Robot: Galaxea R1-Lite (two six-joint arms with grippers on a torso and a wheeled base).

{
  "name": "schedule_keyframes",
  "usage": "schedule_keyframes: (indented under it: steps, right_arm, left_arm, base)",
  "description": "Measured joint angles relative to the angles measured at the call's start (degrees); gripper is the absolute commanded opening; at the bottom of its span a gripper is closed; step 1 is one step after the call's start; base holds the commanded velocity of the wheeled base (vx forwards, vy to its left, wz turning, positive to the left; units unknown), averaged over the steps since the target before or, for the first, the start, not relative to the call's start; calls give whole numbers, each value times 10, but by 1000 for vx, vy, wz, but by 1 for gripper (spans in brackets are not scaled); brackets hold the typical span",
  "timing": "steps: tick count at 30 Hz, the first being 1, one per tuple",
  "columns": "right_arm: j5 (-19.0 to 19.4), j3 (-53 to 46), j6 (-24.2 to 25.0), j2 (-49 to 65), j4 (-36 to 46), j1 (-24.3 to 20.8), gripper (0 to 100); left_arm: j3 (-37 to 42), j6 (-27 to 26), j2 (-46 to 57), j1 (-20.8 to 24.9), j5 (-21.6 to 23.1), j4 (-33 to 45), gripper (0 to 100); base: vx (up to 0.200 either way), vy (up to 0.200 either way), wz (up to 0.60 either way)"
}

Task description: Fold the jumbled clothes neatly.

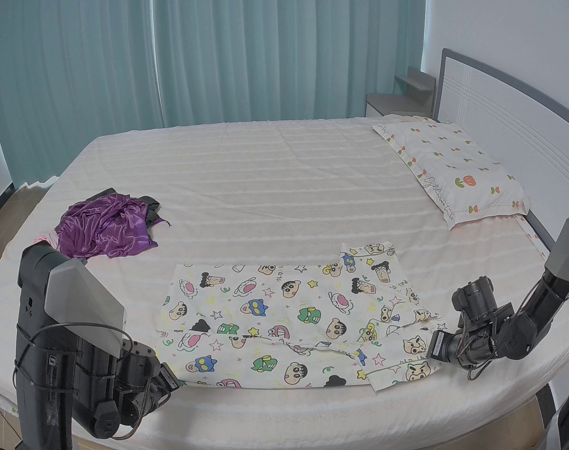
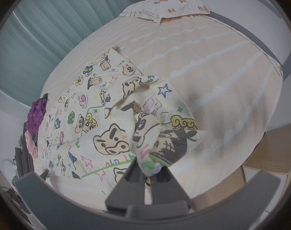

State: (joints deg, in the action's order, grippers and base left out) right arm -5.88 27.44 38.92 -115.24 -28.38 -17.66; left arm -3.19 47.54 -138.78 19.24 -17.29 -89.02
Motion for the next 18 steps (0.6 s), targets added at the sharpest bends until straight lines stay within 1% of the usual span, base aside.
schedule_keyframes:
  steps: [11, 15, 18]
  right_arm:
    - [0, -57, 0, 35, -2, -26, 0]
    - [0, -64, 0, 38, -2, -31, 0]
    - [1, -69, -1, 38, -1, -33, 0]
  left_arm:
    - [21, -32, 15, -1, 0, 3, 0]
    - [22, -40, 18, -2, 0, 24, 0]
    - [22, -48, 26, -2, 0, 65, 0]
  base:
    - [0, 0, 0]
    - [0, 0, 0]
    - [0, 0, 0]
